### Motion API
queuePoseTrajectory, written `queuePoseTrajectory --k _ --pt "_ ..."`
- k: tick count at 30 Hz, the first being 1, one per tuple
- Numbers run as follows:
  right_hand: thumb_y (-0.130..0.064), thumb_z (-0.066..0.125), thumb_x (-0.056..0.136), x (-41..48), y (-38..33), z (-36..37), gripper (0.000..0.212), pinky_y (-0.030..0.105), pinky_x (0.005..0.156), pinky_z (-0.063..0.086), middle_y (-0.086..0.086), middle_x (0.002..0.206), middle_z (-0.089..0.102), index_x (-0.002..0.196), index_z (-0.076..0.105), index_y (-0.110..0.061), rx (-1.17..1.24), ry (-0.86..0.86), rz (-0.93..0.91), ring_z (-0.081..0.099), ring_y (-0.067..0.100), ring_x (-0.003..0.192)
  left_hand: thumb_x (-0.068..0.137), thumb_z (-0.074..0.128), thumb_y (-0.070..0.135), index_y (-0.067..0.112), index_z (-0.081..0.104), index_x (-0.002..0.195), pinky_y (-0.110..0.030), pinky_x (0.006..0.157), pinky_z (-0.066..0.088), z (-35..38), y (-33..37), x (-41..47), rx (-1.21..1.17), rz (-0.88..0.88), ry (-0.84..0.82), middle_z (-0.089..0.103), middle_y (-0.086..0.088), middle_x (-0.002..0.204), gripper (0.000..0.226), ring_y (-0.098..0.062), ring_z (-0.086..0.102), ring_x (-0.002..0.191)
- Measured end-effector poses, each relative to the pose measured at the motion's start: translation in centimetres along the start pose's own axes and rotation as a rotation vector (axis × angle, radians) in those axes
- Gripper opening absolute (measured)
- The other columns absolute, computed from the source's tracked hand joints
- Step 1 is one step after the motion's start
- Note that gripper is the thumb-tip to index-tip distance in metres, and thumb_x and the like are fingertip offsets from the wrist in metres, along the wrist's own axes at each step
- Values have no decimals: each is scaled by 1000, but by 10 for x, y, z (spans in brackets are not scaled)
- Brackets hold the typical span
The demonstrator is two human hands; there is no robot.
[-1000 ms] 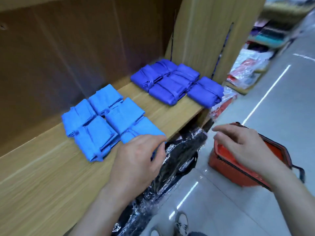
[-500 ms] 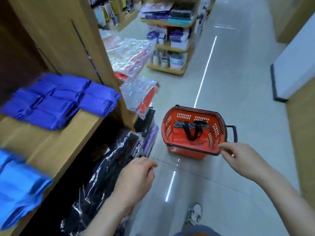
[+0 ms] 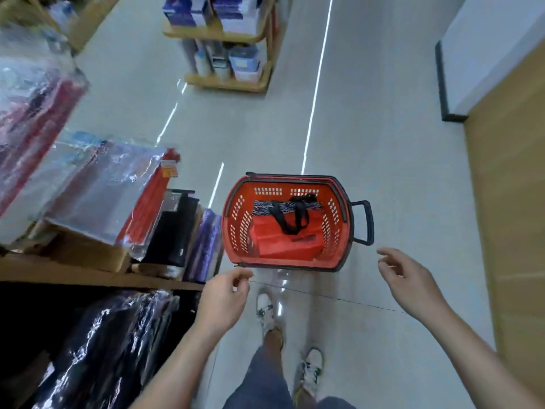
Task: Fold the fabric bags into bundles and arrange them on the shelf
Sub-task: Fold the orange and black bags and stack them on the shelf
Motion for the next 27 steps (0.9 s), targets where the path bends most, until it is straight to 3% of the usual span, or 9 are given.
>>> queuePoseTrajectory --k 4,8,10,14,18,21,24,27 --pt "-16 57 96 74 -6 44 27 19 73 38 0 99 65 122 63 -20 42 -27 77 58 13 88 89 56 12 23 74 99 -24 87 46 32 -9 98 9 -77 -50 73 6 101 23 -15 65 99" --pt "-14 57 95 170 5 105 34 30 97 44 0 114 65 128 59 -20 20 -110 95 60 16 107 87 54 11 20 70 111 -28 93 46 85 -27 208 85 -49 -146 69 4 112 30 -18 63 108" --pt "-17 56 95 220 18 136 40 31 102 42 -1 127 61 135 53 -23 -63 -147 70 56 17 119 83 53 11 21 67 115 -28 91 46 115 -43 258 161 -75 -204 68 4 114 37 -19 61 109" --pt "-22 56 95 312 55 201 54 36 110 34 1 146 45 146 39 -23 -256 -210 -24 41 22 135 82 57 10 15 59 129 -36 103 42 174 -94 355 277 -85 -242 61 -6 128 48 -26 54 120" --pt "-24 58 92 397 86 264 73 42 120 19 5 160 18 153 18 -28 -490 -238 -145 12 24 148 85 59 17 11 28 150 -39 116 25 229 -141 439 500 11 -299 32 -16 153 72 -35 31 139" --pt "-26 62 90 444 101 304 87 50 116 24 4 162 1 153 2 -37 -599 -267 -161 -3 28 148 82 67 20 12 14 153 -45 118 20 257 -173 489 542 15 -287 21 -20 156 90 -39 20 143" --pt "-24 65 89 474 116 330 93 55 107 35 8 160 4 151 -1 -43 -630 -288 -114 7 37 145 78 75 20 11 25 146 -44 111 33 275 -193 520 307 -153 -223 43 -19 143 84 -38 38 134" --pt "-16 66 87 490 119 336 87 51 92 47 19 144 27 151 13 -41 -600 -164 -110 42 43 122 77 78 22 17 46 112 -40 86 49 278 -196 526 212 -236 -83 66 -10 105 48 -33 62 102"
Point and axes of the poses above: each hand's wrist, its own x-axis towards the middle knuckle, its own z-axis out of the palm, y = z × x, the point moved 3 cm from there along x, towards the middle knuckle
